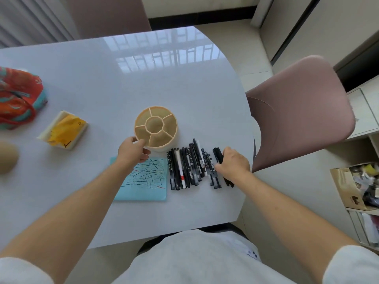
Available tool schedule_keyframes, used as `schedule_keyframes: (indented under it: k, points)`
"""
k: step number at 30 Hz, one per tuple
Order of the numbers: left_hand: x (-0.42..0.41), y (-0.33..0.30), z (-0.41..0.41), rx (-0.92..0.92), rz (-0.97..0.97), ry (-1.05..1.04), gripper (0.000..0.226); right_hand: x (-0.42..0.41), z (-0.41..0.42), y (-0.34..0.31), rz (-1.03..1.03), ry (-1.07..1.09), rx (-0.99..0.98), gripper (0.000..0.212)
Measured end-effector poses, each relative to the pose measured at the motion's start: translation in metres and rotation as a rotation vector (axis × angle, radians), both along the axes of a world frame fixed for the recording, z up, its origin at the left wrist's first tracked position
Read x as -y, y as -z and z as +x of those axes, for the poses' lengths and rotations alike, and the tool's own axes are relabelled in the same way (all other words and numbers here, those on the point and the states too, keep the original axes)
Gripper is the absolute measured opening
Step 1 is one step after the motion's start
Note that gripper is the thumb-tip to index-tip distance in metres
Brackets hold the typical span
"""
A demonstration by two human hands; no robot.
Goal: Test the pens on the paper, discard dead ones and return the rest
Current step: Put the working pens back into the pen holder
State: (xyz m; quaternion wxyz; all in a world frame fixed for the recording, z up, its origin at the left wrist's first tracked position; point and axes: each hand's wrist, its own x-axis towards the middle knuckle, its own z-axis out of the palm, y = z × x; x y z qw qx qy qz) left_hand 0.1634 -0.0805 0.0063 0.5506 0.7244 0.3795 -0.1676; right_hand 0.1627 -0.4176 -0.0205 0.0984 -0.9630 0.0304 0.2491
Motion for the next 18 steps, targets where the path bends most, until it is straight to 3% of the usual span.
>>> schedule_keyframes:
  k: [18]
  points:
    - [0.002,-0.003,-0.010,-0.001,0.002,-0.016,0.031,0.011,0.014,0.008,0.065,-0.058,-0.049,0.019]
